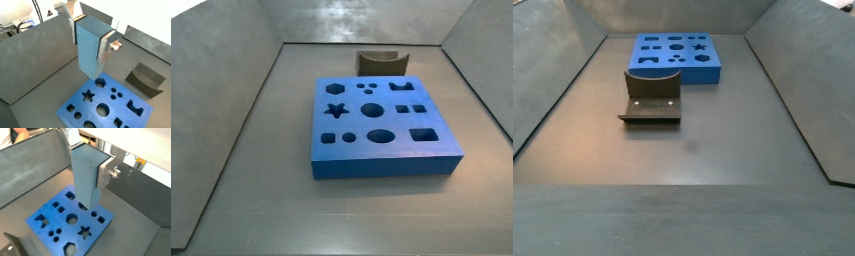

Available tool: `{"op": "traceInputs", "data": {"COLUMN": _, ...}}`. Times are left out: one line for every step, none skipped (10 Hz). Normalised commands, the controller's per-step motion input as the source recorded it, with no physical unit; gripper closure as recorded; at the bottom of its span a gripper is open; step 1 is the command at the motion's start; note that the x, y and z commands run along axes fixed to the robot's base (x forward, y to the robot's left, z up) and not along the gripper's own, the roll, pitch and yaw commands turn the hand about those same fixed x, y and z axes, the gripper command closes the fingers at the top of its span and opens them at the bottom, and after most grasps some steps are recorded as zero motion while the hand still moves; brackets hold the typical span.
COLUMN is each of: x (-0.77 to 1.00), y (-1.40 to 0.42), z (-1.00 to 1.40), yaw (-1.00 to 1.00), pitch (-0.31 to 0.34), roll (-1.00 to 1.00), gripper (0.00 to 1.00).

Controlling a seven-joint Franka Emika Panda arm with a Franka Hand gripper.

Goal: Insert the rectangle object.

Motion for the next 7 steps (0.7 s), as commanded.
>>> {"op": "traceInputs", "data": {"x": 0.66, "y": 0.55, "z": -0.14, "yaw": 0.13, "pitch": 0.096, "roll": 0.18, "gripper": 1.00}}
{"op": "traceInputs", "data": {"x": 0.58, "y": 0.33, "z": -0.11, "yaw": 0.07, "pitch": 0.096, "roll": 0.14, "gripper": 1.00}}
{"op": "traceInputs", "data": {"x": 0.47, "y": 0.13, "z": -0.04, "yaw": 0.03, "pitch": 0.074, "roll": 0.13, "gripper": 1.00}}
{"op": "traceInputs", "data": {"x": 0.39, "y": 0.06, "z": -0.02, "yaw": 0.02, "pitch": 0.072, "roll": 0.11, "gripper": 1.00}}
{"op": "traceInputs", "data": {"x": 0.28, "y": 0.02, "z": -0.01, "yaw": 0.02, "pitch": 0.083, "roll": 0.09, "gripper": 1.00}}
{"op": "traceInputs", "data": {"x": 0.20, "y": 0.01, "z": 0.00, "yaw": 0.02, "pitch": 0.092, "roll": 0.09, "gripper": 1.00}}
{"op": "traceInputs", "data": {"x": -0.58, "y": -0.72, "z": 0.18, "yaw": -0.30, "pitch": 0.251, "roll": -0.03, "gripper": 1.00}}
